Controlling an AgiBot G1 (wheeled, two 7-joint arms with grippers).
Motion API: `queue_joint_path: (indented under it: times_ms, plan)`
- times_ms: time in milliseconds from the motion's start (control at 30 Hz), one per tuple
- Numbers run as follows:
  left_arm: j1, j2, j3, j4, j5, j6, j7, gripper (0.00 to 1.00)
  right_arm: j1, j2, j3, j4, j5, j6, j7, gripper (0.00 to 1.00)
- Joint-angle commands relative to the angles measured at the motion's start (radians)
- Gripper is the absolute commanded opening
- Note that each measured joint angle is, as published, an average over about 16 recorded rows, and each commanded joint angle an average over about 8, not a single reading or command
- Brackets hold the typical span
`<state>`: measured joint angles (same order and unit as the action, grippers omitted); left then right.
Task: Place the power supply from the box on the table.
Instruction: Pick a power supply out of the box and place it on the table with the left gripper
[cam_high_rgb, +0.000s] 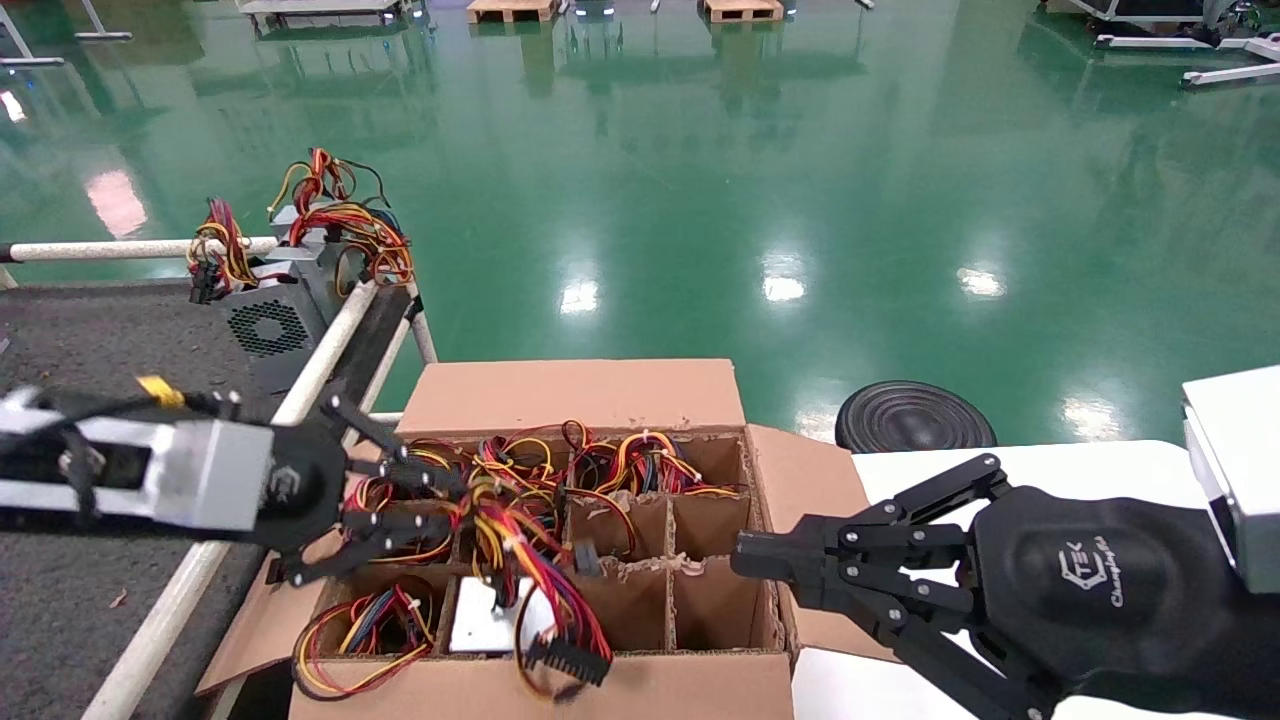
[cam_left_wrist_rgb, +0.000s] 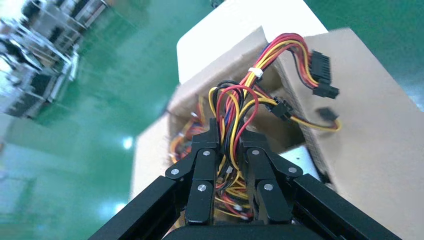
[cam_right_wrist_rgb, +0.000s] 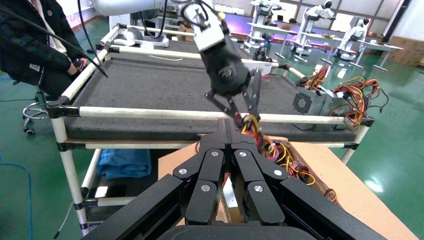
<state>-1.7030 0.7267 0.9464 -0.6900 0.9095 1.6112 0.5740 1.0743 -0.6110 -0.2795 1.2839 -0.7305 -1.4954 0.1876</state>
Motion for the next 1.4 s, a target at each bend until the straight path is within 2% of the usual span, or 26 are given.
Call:
queue_joint_path:
  times_ms: [33,433,867,1133,1400]
  plan:
    - [-0.011,-0.002,-0.008,-0.006,-0.004,0.003,0.001,0.0,0.0,0.0,0.0,0.0,0.0,0.0,0.0,0.0]
    - [-0.148,-0.01,-0.109,-0.07,-0.015,0.014,-0.022,0.0,0.0,0.0,0.0,0.0,0.0,0.0,0.0,0.0]
    - [-0.283,-0.025,-0.209,-0.105,0.079,-0.055,-0.036,0.0,0.0,0.0,0.0,0.0,0.0,0.0,0.0,0.0]
    - [-0.347,-0.043,-0.226,-0.061,0.166,-0.11,-0.019,0.0,0.0,0.0,0.0,0.0,0.0,0.0,0.0,0.0]
    - [-0.409,-0.069,-0.198,0.011,0.263,-0.168,0.014,0.0,0.0,0.0,0.0,0.0,0.0,0.0,0.0,0.0]
